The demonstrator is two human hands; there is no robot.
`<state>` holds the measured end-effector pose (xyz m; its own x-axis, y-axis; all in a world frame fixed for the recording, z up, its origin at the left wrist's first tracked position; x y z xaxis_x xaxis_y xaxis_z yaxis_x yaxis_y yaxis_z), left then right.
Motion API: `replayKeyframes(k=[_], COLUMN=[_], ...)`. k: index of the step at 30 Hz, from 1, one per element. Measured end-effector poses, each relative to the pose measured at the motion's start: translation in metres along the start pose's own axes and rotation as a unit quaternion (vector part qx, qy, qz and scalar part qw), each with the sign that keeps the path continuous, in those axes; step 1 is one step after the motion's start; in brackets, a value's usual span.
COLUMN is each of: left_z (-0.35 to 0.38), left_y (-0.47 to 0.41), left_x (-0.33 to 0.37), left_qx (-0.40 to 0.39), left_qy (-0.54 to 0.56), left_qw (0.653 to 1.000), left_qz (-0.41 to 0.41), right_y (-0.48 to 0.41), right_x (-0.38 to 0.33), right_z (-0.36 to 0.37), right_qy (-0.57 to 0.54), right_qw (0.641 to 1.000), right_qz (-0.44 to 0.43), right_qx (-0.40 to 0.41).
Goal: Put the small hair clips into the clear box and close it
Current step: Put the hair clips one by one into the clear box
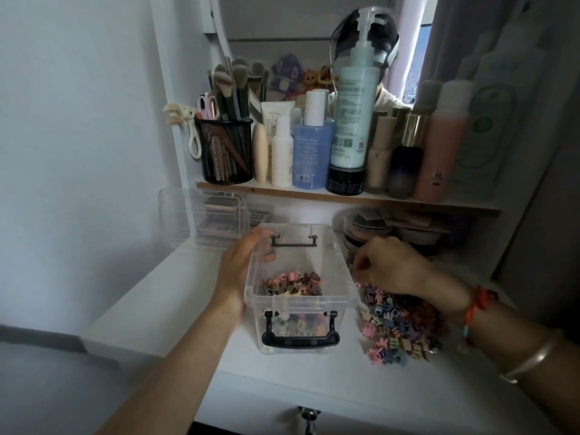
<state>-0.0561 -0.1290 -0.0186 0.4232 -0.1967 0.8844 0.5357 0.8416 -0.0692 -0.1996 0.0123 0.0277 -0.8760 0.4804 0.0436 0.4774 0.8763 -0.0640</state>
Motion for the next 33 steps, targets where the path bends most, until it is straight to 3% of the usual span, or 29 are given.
replayKeyframes(k=[3,7,9,12,14,16,18,20,22,33], left_z=[0.000,0.001,0.001,0.000,0.000,0.000,0.000,0.001,0.002,0.001], left_y=[-0.001,-0.001,-0.002,-0.003,-0.003,-0.002,-0.001,0.000,0.001,0.000], left_x=[0.000,-0.001,-0.001,-0.001,-0.002,-0.001,-0.001,0.000,0.003,0.002], left_qx=[-0.004,-0.015,-0.011,-0.011,-0.010,-0.005,-0.002,-0.002,0.000,-0.008], left_qy=[-0.002,0.001,0.000,-0.003,-0.004,-0.008,-0.008,-0.006,-0.007,-0.011], left_qw=[1.000,1.000,1.000,1.000,1.000,1.000,1.000,1.000,1.000,1.000], left_qz=[-0.005,-0.003,-0.001,-0.005,-0.006,-0.004,-0.003,-0.001,0.005,0.015], right_y=[-0.001,-0.005,-0.004,0.002,0.003,-0.002,-0.007,-0.008,-0.008,-0.009], right_x=[-0.002,0.002,0.004,-0.007,-0.019,-0.020,-0.012,-0.009,-0.009,-0.009], right_z=[0.011,-0.004,-0.028,-0.056,-0.060,-0.056,-0.048,-0.030,-0.007,0.003], right_qy=[0.034,-0.011,-0.117,-0.363,-0.395,-0.370,-0.275,-0.116,-0.016,0.014], right_qw=[0.999,1.000,0.991,0.927,0.915,0.925,0.955,0.990,0.999,0.999], right_qz=[0.005,0.006,0.024,-0.010,-0.050,-0.050,-0.024,-0.018,-0.033,-0.047], right_qx=[-0.019,0.012,0.066,0.091,0.062,0.074,0.109,0.079,0.019,-0.024])
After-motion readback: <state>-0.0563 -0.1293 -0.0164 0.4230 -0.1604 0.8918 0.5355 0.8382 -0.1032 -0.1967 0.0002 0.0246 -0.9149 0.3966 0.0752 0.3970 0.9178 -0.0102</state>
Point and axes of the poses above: each hand's wrist, its own y-axis away from the middle knuckle, its own z-axis out of the palm, x = y × z, the point moved 7 cm from there along -y, towards the middle knuckle, and after that the axes turned 13 degrees about y, right-handed, at the moved point
